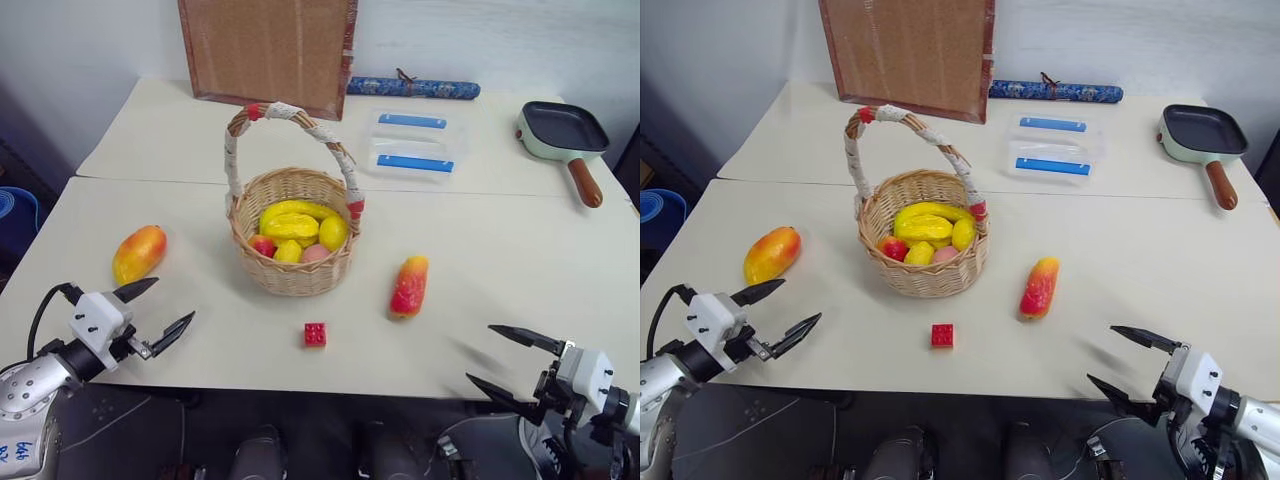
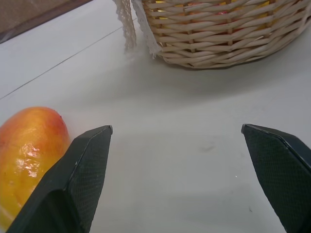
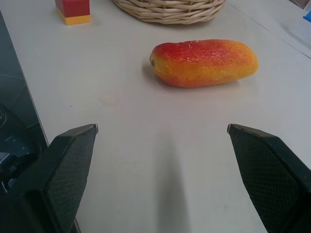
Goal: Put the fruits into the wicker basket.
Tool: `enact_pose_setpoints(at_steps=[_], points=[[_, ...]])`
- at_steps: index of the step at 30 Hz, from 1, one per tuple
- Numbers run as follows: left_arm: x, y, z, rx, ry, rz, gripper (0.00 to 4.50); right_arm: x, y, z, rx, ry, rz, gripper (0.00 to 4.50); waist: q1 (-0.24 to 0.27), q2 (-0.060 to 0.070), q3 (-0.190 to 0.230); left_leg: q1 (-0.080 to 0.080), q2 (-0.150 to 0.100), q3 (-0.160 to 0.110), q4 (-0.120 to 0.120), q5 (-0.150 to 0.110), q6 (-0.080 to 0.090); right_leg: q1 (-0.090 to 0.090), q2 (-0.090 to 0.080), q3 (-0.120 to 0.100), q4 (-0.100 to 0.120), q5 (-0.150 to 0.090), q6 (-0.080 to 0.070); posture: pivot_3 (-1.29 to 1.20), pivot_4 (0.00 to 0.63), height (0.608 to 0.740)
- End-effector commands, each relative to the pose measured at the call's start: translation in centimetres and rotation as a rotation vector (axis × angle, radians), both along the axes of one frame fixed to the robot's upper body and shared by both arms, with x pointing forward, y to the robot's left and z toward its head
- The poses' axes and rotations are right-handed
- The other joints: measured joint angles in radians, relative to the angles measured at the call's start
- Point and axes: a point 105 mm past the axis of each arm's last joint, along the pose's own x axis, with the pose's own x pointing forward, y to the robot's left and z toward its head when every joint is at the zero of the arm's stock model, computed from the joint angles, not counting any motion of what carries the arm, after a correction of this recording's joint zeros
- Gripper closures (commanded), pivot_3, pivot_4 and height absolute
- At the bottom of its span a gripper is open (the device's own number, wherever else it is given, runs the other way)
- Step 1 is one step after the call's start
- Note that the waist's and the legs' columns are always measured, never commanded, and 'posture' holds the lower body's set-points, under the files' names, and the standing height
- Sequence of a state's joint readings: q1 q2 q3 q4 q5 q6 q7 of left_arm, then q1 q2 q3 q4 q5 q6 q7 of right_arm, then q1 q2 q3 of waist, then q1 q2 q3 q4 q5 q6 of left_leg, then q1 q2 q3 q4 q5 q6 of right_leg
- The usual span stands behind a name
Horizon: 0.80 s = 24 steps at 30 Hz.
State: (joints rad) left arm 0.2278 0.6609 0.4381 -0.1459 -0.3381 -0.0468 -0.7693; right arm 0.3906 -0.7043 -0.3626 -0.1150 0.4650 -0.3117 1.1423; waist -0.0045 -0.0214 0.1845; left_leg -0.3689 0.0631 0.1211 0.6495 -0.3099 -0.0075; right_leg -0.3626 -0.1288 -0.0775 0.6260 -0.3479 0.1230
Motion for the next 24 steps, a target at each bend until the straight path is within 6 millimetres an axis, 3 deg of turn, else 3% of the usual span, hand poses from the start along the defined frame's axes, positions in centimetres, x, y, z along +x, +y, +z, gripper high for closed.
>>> enact_pose_setpoints(at_steps=[1,5,14,16,21,24], points=[[-0.6,0.5,1.5,0.027,-0.035,-0.002,0.0,-0.4,0.2,0.4,-0.007,-0.004,0.03,0.05,0.001,0.0,0.0,0.0,0.0,0.0,0.0,0.0,0.0,0.0,0.0,0.0,0.0,0.0,0.0,0.0,0.15,0.74],[-0.8,0.4,2.2,-0.034,-0.036,-0.031,0.0,0.0,0.2,0.4,-0.002,-0.002,0.037,0.05,0.002,0.0,0.0,0.0,0.0,0.0,0.001,0.0,0.0,0.0,-0.001,0.0,0.0,0.0,0.0,0.0,0.15,0.74],[-1.7,-0.1,1.8,-0.081,0.092,-0.143,0.0,1.0,1.2,1.2,0.029,0.0,0.068,0.05,0.001,0.0,0.0,0.0,0.0,0.001,0.001,-0.001,0.0,0.0,0.0,0.0,0.0,0.0,0.0,0.0,0.15,0.74],[-2.2,-0.3,1.6,-0.081,0.106,-0.171,0.0,1.1,3.2,2.1,0.067,0.04,0.139,0.05,0.001,0.0,0.0,0.0,0.0,0.001,0.001,-0.001,0.0,0.0,0.0,0.0,0.001,0.0,0.0,0.0,0.15,0.74],[-2.6,-0.8,1.4,-0.095,0.128,-0.222,0.0,0.9,10.7,4.3,0.1,0.228,0.37,0.05,-0.016,-0.001,0.0,-0.002,0.002,0.002,0.001,-0.001,0.0,-0.005,-0.002,0.0,0.003,0.0,-0.001,0.0,0.15,0.74],[-3.1,-2.0,1.1,-0.125,0.164,-0.28,0.0,1.3,14.3,3.8,0.021,0.272,0.45,0.05,-0.022,-0.001,-0.001,-0.004,0.002,0.002,0.001,-0.001,-0.001,-0.007,-0.002,-0.001,0.004,0.0,-0.002,0.0,0.15,0.74]])
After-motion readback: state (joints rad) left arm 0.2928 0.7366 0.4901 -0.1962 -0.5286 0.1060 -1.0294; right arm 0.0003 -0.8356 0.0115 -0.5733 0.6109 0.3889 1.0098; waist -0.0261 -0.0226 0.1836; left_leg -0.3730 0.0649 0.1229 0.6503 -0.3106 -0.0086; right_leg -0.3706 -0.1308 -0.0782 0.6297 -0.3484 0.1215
